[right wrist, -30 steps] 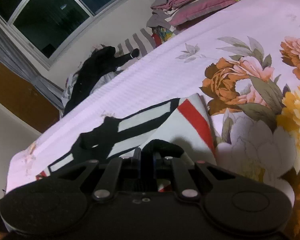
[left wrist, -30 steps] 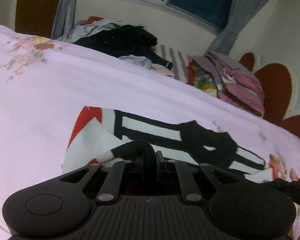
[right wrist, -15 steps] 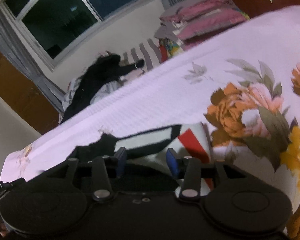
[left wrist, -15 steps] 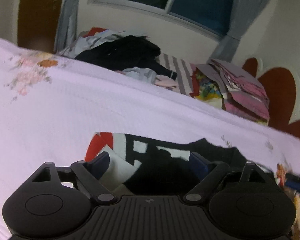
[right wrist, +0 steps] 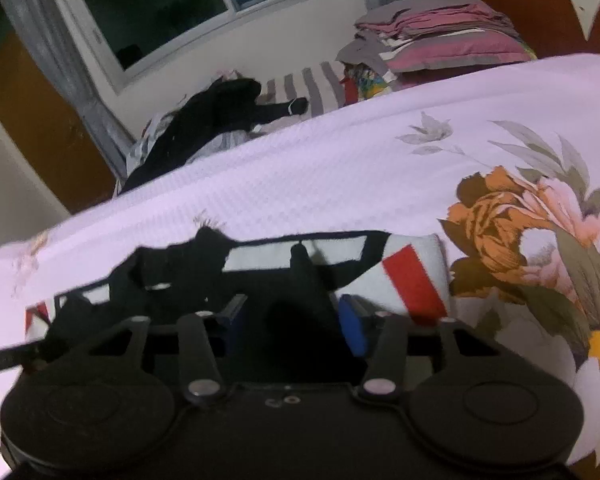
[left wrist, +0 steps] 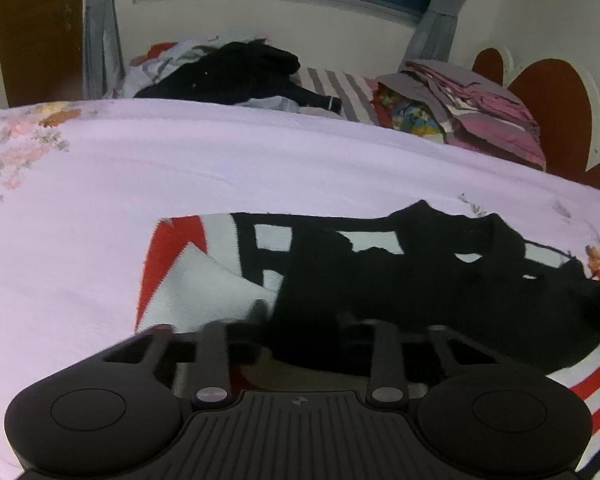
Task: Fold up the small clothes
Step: 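Lay the hem onto the folded collar section and open both tools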
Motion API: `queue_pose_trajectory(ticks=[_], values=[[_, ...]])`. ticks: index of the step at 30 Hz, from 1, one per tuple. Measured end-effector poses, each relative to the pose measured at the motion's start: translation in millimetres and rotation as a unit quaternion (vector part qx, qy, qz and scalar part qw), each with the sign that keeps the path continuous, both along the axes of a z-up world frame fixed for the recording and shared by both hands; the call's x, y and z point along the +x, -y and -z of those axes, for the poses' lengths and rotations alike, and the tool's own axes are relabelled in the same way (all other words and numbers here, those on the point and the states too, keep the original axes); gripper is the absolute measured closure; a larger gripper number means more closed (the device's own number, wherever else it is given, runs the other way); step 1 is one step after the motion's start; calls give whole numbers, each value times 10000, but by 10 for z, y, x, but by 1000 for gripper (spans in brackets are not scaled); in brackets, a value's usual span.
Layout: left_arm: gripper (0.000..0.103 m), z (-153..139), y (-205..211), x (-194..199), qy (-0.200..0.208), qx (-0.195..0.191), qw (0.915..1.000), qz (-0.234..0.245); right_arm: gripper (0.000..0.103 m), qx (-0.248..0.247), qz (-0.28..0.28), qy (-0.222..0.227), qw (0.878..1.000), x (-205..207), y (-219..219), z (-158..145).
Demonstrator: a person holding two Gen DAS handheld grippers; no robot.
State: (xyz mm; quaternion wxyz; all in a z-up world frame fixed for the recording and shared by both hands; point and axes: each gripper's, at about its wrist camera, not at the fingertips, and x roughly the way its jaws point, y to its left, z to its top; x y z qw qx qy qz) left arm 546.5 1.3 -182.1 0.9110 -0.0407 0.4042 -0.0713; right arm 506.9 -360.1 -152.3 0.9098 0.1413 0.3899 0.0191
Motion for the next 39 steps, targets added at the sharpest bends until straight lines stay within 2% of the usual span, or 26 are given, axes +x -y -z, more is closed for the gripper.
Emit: queue_pose_trajectory(ticks=[1,2,3,4,5,6,9,14,18,20,21,25,26,27,28,29,30,33,36,39], values=[[97,4,5,-3,22,57,10000,19,57,-67,-70,-5,10000,9,-20,10],[97,9,-9,-12,30,49,10000,36,59,-169,-142,-29,9998,23,-40,25],[97,9,-23,-26,65,14,10000,44,70,-283,-170,-47,9994,37,-56,38],[98,14,-40,-36,103,10,9999,55,87,-419,-158,-63,9990,46,-67,45],[98,11,-47,-58,164,19,9998,56,94,-464,-157,-67,9988,52,-63,49],[98,12,-54,-69,231,34,9997,46,97,-418,-183,-36,9990,45,-52,46],[98,-9,-54,-149,583,119,9982,-63,97,-412,-143,256,9987,-10,-40,-24],[99,-57,-142,-101,895,-17,9945,-539,98,-504,85,737,9960,-1,15,-131],[99,45,-162,-10,805,55,9937,-780,98,-634,261,519,9963,71,50,51],[98,135,-102,20,704,284,9951,-635,97,-579,288,277,9975,106,85,180],[98,136,-74,15,715,387,9950,-574,98,-580,291,313,9974,93,88,175],[97,16,-101,8,603,323,9963,-523,78,-662,208,419,9967,19,30,-1],[95,-14,-113,-8,590,311,9964,-525,76,-697,199,471,9963,-15,6,-49],[88,-49,-126,-40,600,310,9963,-536,75,-705,180,523,9960,-51,-13,-98],[70,-83,-136,-71,611,289,9962,-550,75,-660,131,590,9960,-94,-30,-148],[59,-125,-148,-115,639,251,9961,-560,75,-625,99,618,9961,-118,-59,-189],[44,-170,-158,-161,699,220,9958,-556,75,-595,48,642,9961,-157,-99,-229],[41,-320,-103,-326,938,257,9947,-342,75,-632,-178,756,9950,-255,-266,-320],[41,-407,3,-412,921,53,9957,-73,75,-498,-378,763,9951,-323,-456,-337],[41,-385,260,-501,844,-32,9959,337,76,-430,-723,583,9947,-352,-730,-242]])
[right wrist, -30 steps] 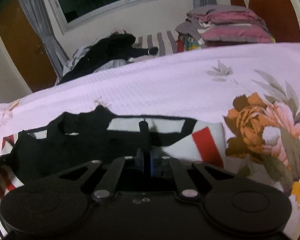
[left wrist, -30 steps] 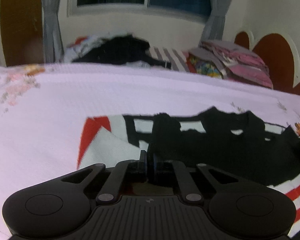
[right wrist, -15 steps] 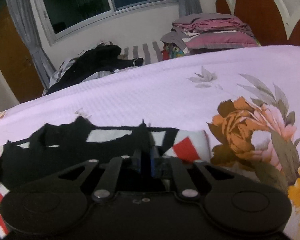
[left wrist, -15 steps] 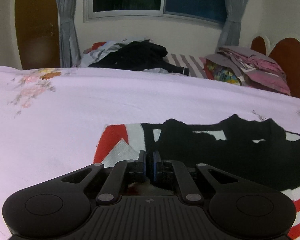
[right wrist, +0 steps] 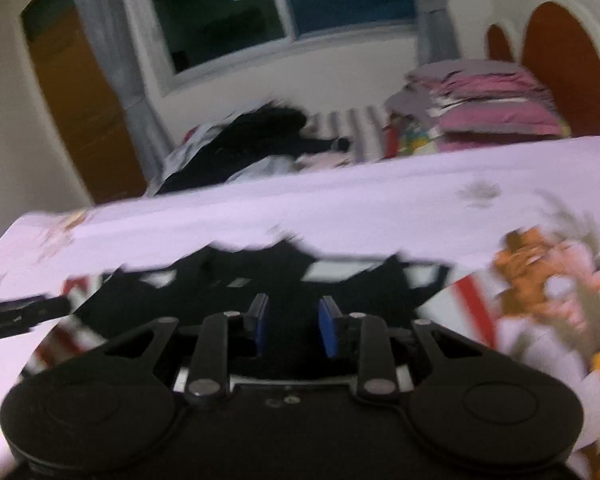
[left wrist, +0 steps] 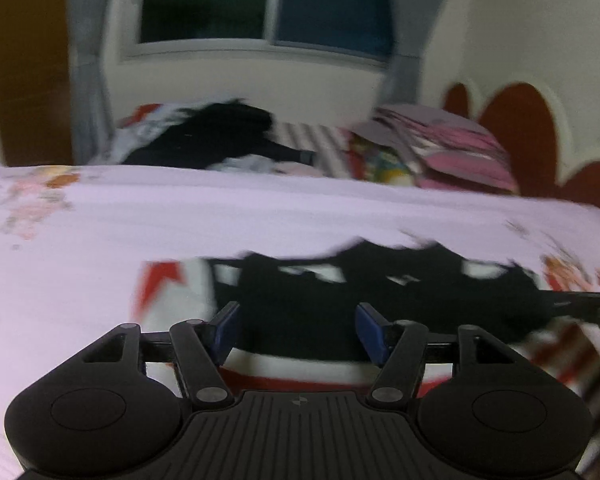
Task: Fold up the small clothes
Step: 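Hold both tools open above the half-folded sweater and smooth it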
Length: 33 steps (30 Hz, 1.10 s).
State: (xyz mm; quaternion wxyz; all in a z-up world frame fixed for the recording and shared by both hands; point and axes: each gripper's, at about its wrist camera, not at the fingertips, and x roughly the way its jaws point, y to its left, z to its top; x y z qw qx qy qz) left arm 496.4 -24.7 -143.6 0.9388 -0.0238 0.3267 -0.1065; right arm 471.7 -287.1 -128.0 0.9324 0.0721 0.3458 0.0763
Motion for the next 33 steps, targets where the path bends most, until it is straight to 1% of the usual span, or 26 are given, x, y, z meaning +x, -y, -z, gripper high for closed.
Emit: queue_pose_trajectory(ticks=[2,4,6,8,9,11,12,14,18,21,22,24,27,31,33], values=[[41,49,143,-75,-43,42,9998,174,76,-90,-179,-93,9998,-22,-167,83],[41,128,249,-119,-52,188,9995,259,76,-162,-267,-161,9994,-28,-258,145],[41,228,286,-141,-214,298,9990,254,76,-201,-235,-292,9991,-17,-269,210],[41,330,231,-137,-429,387,9982,157,77,-338,-160,-405,9985,-26,-241,257],[41,354,181,-151,-448,358,9983,118,79,-443,-106,-449,9980,-53,-218,287],[41,382,54,-175,-420,347,9985,23,79,-685,54,-446,9966,-107,-128,317],[41,386,7,-187,-422,353,9985,-13,80,-730,97,-439,9963,-136,-68,325],[41,386,-114,-219,-437,372,9982,-148,82,-690,208,-441,9964,-190,40,329],[41,409,-255,-264,-404,490,9977,-231,83,-740,381,-445,9955,-273,188,335],[41,396,-343,-293,-452,435,9974,-358,82,-627,523,-485,9955,-328,258,330],[41,370,-362,-311,-475,389,9972,-431,81,-581,574,-487,9955,-353,255,304],[41,300,-349,-383,-444,319,9975,-455,75,-483,494,-397,9968,-424,190,243],[41,229,-240,-497,-398,206,9987,-240,75,-407,205,-304,9985,-532,-15,193],[41,224,-54,-594,-456,119,9989,5,77,-339,-48,-366,9987,-613,-264,229],[41,265,-2,-627,-483,206,9986,30,78,-423,-82,-402,9983,-653,-317,266]])
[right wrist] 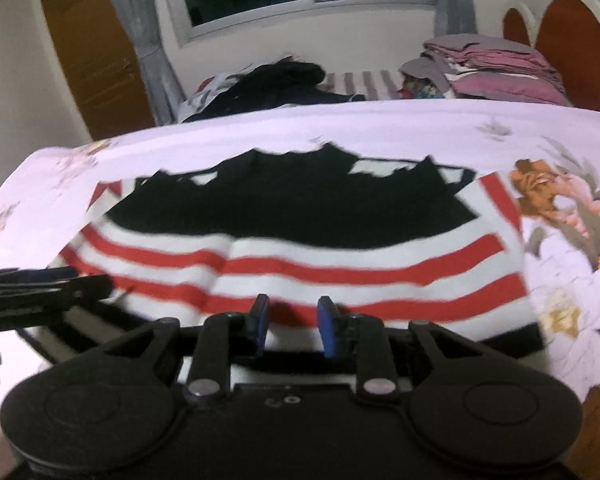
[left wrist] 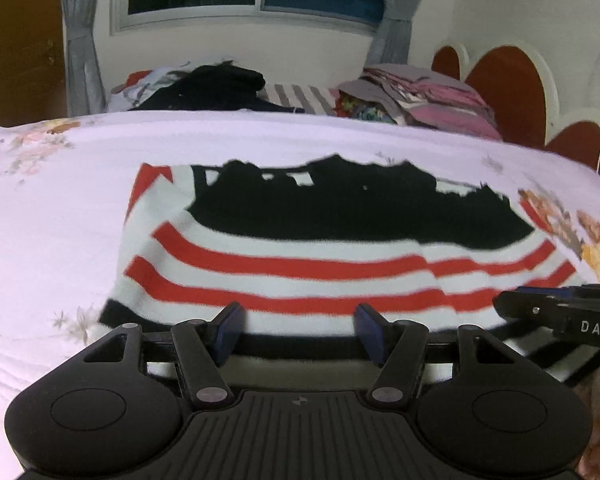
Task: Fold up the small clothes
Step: 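Hold both tools open above the half-folded sweater and smooth it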
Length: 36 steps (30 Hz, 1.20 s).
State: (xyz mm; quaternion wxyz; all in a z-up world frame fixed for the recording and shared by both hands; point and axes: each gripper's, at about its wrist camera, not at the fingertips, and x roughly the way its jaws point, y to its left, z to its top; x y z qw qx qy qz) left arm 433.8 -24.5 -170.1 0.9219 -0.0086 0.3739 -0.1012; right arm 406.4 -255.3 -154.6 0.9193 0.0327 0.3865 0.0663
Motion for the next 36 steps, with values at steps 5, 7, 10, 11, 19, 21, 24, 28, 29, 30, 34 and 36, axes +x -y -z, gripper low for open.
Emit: queue_pose_trajectory(ticks=[5,7,10,11,19,21,24,28,29,30,34,36], values=[[41,90,-144,-79,-81,32,9998,-190,79,-161,146,13,9998,-88,121,24],[41,99,-198,-90,-96,60,9997,-201,80,-156,252,16,9996,-127,209,9],[41,95,-248,-102,-128,85,9997,-207,79,-125,390,48,9992,-207,307,-16],[41,91,-252,-104,-133,100,9996,-211,78,-113,448,55,9989,-232,333,-24],[41,100,-239,-130,-137,192,9995,-216,72,-396,902,-110,9951,-416,522,34],[41,112,-231,-137,-118,235,9995,-197,72,-313,998,-118,9944,-463,520,-3],[41,125,-216,-146,-88,298,9994,-158,72,-437,1058,-282,9930,-452,526,70],[40,124,-194,-154,-71,367,9992,-144,72,-516,1021,-399,9926,-407,519,90],[40,123,-188,-149,-80,388,9991,-144,72,-575,959,-409,9929,-402,512,92],[39,121,-181,-145,-88,404,9990,-147,72,-573,927,-402,9932,-407,521,97],[35,142,-179,-137,-50,438,9989,-138,71,-462,729,-350,9956,-434,588,107],[35,146,-169,-135,-48,484,9987,-133,71,-408,618,-374,9966,-440,621,94]])
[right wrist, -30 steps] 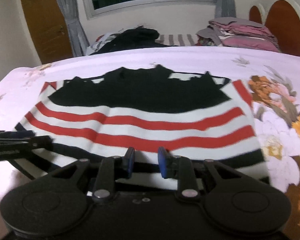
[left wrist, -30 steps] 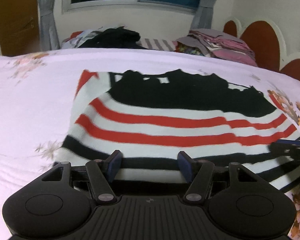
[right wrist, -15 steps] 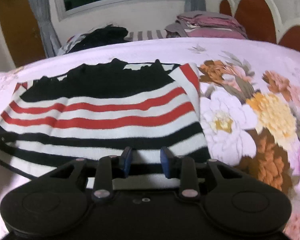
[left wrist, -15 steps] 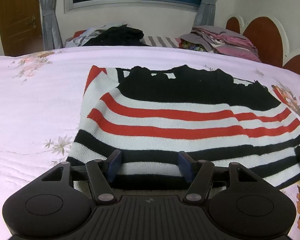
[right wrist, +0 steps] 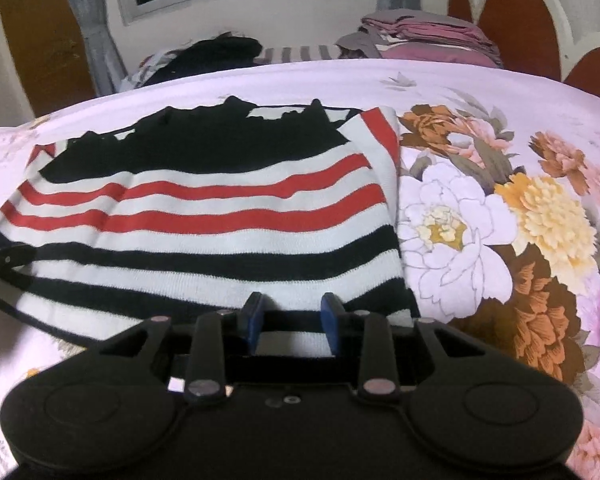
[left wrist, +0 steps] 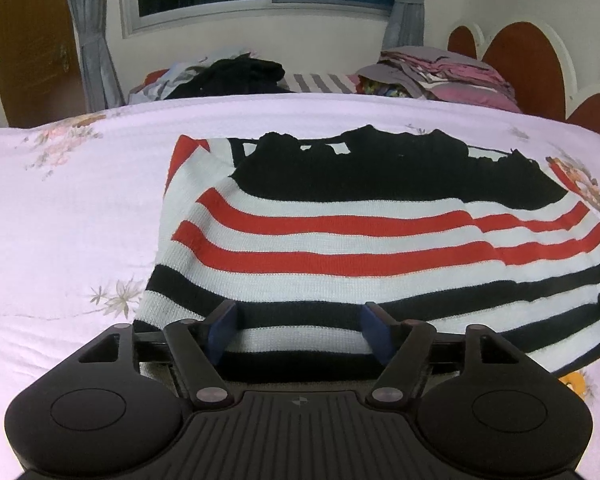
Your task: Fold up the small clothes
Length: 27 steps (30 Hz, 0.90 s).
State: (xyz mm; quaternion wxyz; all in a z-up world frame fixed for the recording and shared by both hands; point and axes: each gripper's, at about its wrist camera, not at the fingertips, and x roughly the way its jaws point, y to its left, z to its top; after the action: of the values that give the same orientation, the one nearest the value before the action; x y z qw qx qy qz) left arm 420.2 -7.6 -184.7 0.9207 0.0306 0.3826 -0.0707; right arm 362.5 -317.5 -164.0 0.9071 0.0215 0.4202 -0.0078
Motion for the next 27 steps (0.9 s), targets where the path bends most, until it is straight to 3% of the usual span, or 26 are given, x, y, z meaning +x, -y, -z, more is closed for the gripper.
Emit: queue_pose_trajectory(ticks=[3,9,11,13,15,19,22,24,27], values=[[34,-36,15,30,-118,12,9999,-84,71,82,-76,-139,9998,50,9,-80],[34,-170,-74,-23,-329,-218,9987,-314,66,372,-552,245,9975,171,-276,-308],[28,-217,-145,-92,-378,-330,9980,-392,64,499,-710,289,9958,218,-433,-328],[13,-256,-250,-194,-389,-504,9962,-600,64,542,-833,309,9946,269,-579,-328],[11,-259,-383,-306,-472,-815,9927,-754,63,582,-860,343,9940,315,-700,-317],[10,-110,-658,-460,-798,-1461,9792,-1159,63,647,-666,333,9951,383,-800,-254],[10,66,-827,-509,-994,-2101,9610,-1502,62,533,-580,302,9964,412,-833,-208],[10,143,-872,-488,-971,-2376,9525,-1640,62,527,-507,263,9970,434,-857,-188],[2,209,-858,-395,-846,-2663,9466,-1609,61,478,-450,243,9975,487,-890,-163]])
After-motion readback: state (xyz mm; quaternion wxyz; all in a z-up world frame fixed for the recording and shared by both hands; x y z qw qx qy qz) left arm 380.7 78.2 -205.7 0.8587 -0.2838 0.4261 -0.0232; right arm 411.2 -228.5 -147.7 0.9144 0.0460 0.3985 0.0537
